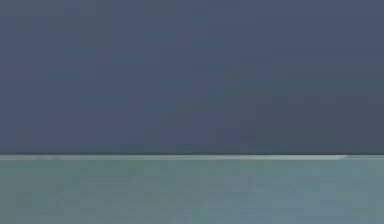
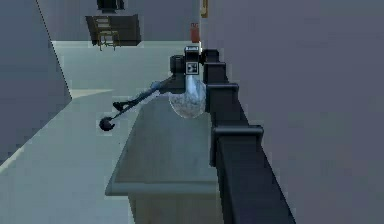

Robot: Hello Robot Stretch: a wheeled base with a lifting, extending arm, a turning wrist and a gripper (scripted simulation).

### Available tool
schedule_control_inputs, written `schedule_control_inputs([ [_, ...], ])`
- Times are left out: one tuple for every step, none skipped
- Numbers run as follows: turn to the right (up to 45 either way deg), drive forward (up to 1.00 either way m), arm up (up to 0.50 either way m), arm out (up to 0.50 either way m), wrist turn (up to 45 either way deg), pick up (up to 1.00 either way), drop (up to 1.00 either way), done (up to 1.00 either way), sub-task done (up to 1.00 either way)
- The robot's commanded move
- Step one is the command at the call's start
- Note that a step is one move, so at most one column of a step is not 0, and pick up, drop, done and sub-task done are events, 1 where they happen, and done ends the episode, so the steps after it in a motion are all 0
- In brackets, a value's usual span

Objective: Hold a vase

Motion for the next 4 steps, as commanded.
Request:
schedule_control_inputs([
  [0.0, 0.0, 0.0, 0.0, 45.0, 0.0, 0.0, 0.0, 0.0],
  [0.0, 0.0, 0.0, 0.0, 42.0, 0.0, 0.0, 0.0, 0.0],
  [0.0, 0.0, 0.0, 0.0, 0.0, 1.0, 0.0, 0.0, 0.0],
  [0.0, 0.0, 0.0, 0.0, 0.0, 0.0, 0.0, 1.0, 0.0],
])
